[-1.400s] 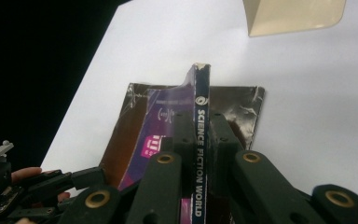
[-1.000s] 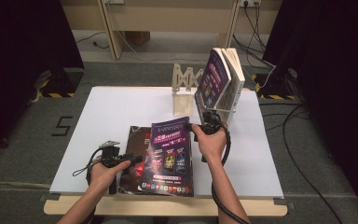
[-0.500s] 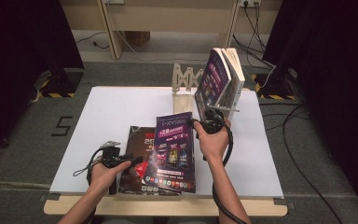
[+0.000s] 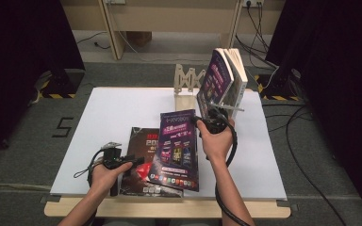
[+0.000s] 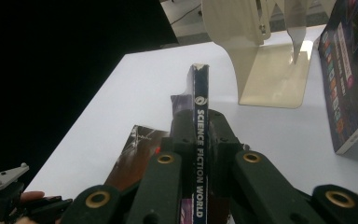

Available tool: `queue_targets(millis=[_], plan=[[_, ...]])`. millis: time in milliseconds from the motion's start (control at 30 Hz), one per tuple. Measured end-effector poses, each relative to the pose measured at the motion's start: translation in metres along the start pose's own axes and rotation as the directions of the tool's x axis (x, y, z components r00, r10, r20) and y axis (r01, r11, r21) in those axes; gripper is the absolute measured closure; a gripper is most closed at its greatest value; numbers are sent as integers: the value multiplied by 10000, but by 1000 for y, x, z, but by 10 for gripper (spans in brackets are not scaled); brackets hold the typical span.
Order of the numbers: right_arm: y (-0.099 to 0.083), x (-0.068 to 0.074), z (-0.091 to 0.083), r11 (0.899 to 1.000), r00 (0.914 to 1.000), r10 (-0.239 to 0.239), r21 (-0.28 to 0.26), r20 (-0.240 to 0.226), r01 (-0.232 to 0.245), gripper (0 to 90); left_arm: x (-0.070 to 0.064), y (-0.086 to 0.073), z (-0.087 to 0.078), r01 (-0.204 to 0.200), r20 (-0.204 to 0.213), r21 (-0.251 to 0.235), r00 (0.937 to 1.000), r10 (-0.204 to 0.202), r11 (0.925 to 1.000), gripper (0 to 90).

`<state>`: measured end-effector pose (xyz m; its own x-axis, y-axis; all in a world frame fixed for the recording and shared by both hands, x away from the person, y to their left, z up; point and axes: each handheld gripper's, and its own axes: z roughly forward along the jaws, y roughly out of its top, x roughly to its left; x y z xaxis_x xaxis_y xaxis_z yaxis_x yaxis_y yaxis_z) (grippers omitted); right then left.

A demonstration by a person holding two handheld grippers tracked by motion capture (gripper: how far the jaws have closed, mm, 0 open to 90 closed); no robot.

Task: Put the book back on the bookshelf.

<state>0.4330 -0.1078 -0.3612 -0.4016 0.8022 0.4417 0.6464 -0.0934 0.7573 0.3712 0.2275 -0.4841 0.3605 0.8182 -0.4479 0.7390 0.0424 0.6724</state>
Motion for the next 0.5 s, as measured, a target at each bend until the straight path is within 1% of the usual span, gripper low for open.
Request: queue_targets(millis=[267,300,333,500], plan=[[7,4,-9,9987,9999,-146,-482,75,149,846,0,1,-1,-57,-3,-5,10000,57,10000,427],[8,3,-10,9985,9998,-182,-523,106,188,846,0,1,-1,-60,-4,-9,10000,60,10000,428],[9,4,-10,9983,9999,-126,-562,30,127,846,0,1,-1,-45,-5,-17,10000,45,10000,429],[12,4,-13,9972,9997,-221,-713,131,230,846,2,1,-1,-33,-29,-23,10000,32,10000,429]])
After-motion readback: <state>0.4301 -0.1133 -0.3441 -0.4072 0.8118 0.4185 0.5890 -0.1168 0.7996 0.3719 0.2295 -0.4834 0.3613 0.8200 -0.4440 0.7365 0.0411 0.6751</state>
